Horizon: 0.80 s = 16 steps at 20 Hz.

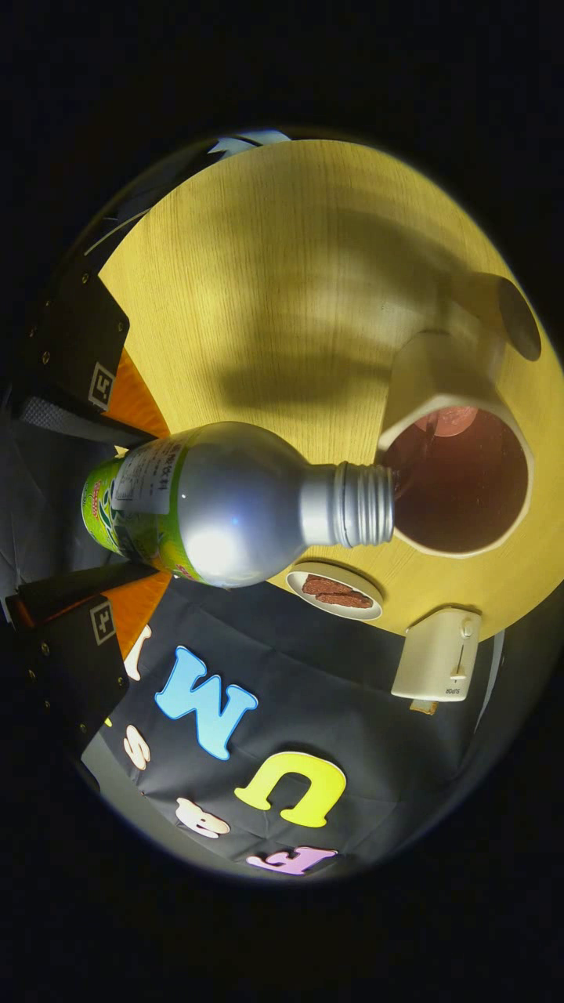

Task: Take the bottle from table, then pour the juice into the cup, finally place the bottle on the coaster

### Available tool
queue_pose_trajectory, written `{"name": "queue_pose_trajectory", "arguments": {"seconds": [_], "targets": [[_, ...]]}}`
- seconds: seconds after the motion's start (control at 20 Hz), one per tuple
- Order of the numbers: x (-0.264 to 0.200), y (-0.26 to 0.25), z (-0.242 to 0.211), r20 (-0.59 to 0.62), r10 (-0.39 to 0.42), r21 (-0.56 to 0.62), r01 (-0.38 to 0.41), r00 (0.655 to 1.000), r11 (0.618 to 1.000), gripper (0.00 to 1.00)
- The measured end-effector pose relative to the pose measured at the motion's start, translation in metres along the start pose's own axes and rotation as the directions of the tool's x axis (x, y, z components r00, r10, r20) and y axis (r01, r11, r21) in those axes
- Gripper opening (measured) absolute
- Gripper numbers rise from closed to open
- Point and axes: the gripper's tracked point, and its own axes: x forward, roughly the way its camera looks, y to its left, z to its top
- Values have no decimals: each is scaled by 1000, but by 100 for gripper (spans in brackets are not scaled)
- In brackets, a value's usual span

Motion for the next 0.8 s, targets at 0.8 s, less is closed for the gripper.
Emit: {"name": "queue_pose_trajectory", "arguments": {"seconds": [0.8], "targets": [[-6,-10,0,-37,5,-63,-8,999,998,73]]}}
